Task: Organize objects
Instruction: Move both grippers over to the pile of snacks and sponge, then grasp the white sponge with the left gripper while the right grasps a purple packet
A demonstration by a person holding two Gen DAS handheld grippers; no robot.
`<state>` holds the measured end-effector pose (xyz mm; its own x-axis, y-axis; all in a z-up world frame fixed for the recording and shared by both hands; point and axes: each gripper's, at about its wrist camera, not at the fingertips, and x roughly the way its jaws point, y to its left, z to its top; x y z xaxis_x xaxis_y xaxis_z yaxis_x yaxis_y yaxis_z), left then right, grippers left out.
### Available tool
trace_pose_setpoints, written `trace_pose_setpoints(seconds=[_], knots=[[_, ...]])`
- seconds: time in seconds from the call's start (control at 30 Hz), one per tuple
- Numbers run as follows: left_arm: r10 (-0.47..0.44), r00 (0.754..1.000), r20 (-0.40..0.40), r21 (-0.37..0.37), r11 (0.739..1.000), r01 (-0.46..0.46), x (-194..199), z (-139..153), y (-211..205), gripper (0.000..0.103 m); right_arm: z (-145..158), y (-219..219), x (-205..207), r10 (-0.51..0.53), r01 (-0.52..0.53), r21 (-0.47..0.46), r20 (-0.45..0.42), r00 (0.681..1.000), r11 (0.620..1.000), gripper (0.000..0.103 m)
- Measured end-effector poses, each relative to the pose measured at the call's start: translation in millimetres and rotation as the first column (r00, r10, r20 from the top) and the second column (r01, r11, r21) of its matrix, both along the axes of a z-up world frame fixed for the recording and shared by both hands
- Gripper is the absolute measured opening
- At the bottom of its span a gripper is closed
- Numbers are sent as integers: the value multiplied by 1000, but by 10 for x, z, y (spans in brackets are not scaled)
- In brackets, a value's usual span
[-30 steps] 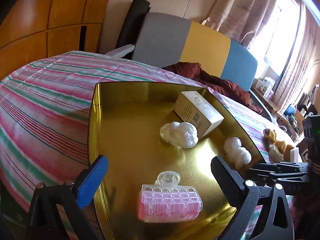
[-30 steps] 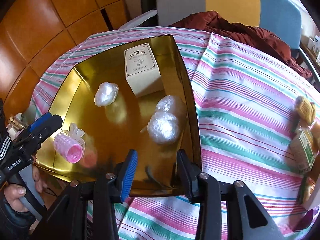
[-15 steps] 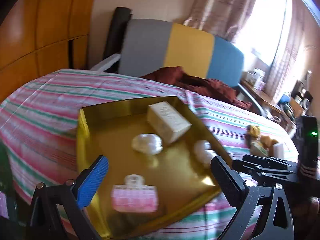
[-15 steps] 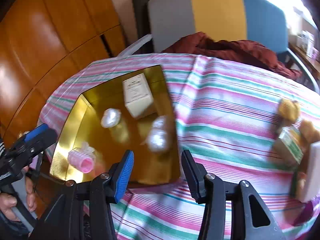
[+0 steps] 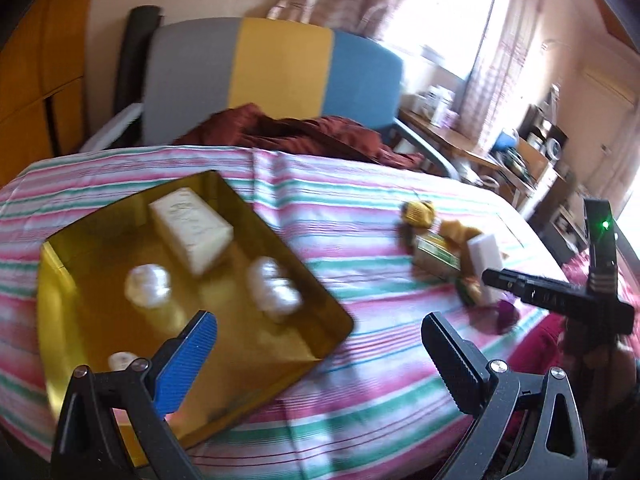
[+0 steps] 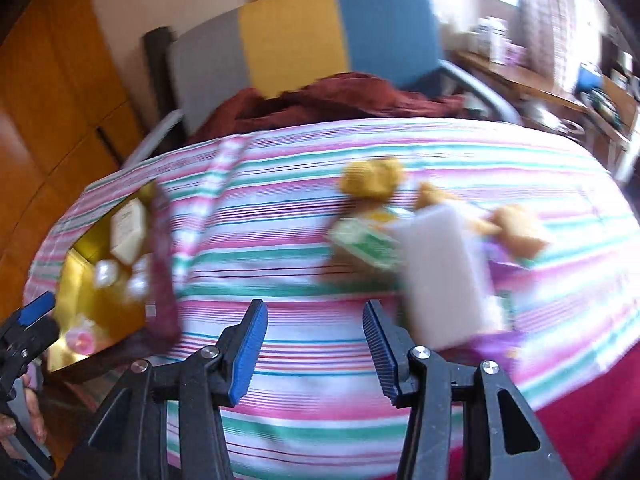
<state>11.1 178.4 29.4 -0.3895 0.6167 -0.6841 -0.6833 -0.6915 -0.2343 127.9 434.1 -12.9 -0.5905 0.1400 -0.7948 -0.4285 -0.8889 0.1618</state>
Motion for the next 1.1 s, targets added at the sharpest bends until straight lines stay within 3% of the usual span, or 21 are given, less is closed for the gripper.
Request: trace_pose_setpoints(seconds=[0.2,0.33,0.5,0.67,1.1], knots=[[-117,989,93,-46,992,121,78,-87,498,99,51,544,437,-146,142,63,56,988,988,50],[-189,969,156,-55,978,200,127,-140,864,97,9,780,611,-192,182,97,107,976,979,50],[-257,947,195,-26,964,266,199,-132,1300,97,-90,1021,789,-289,286,49,92,953,957,50],[-246,931,270,19,968,250,200,-202,1801,98,-80,1107,859,-337,338,-9,41,941,941,50],[-207,894,398,-5,974,228,317,-513,2627,103,-24,1173,1060,-393,384,-97,-97,915,918,49]])
